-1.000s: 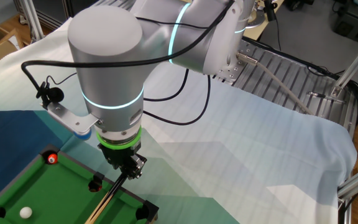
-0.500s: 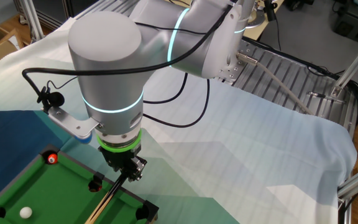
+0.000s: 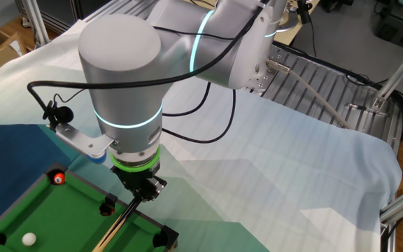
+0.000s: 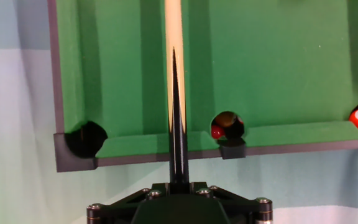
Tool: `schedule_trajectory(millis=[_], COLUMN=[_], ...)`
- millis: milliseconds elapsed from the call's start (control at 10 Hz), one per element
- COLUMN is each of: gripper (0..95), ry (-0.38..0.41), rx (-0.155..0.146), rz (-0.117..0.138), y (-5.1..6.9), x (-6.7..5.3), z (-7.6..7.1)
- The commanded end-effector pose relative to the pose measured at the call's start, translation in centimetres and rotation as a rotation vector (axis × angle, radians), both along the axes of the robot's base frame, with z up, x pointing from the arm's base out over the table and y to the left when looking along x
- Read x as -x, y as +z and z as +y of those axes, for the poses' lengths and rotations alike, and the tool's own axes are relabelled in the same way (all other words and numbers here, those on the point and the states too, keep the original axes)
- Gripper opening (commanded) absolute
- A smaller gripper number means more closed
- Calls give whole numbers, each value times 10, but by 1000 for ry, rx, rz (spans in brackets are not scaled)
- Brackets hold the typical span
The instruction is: Hit the pool ball
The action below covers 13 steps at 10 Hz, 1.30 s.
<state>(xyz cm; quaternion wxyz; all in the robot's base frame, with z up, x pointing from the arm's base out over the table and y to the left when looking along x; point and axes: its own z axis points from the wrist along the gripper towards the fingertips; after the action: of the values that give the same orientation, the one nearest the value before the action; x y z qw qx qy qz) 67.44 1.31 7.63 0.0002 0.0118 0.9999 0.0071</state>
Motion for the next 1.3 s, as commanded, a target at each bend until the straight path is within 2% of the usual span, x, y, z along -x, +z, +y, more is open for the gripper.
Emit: schedule_trajectory(millis=[100, 200, 400, 600, 1000, 1200, 1300], gripper=[0, 0, 0, 0, 0, 0, 0], ry=[-4, -8, -51, -119, -209, -252, -291], rx=[0, 0, 5, 6, 6, 18, 18], rz=[9, 16, 66, 84, 75, 78, 88], y=[0, 0, 7, 17, 48, 58, 60], x=[0, 0, 0, 2, 13, 21, 23], z=[0, 0, 0, 0, 13, 28, 31])
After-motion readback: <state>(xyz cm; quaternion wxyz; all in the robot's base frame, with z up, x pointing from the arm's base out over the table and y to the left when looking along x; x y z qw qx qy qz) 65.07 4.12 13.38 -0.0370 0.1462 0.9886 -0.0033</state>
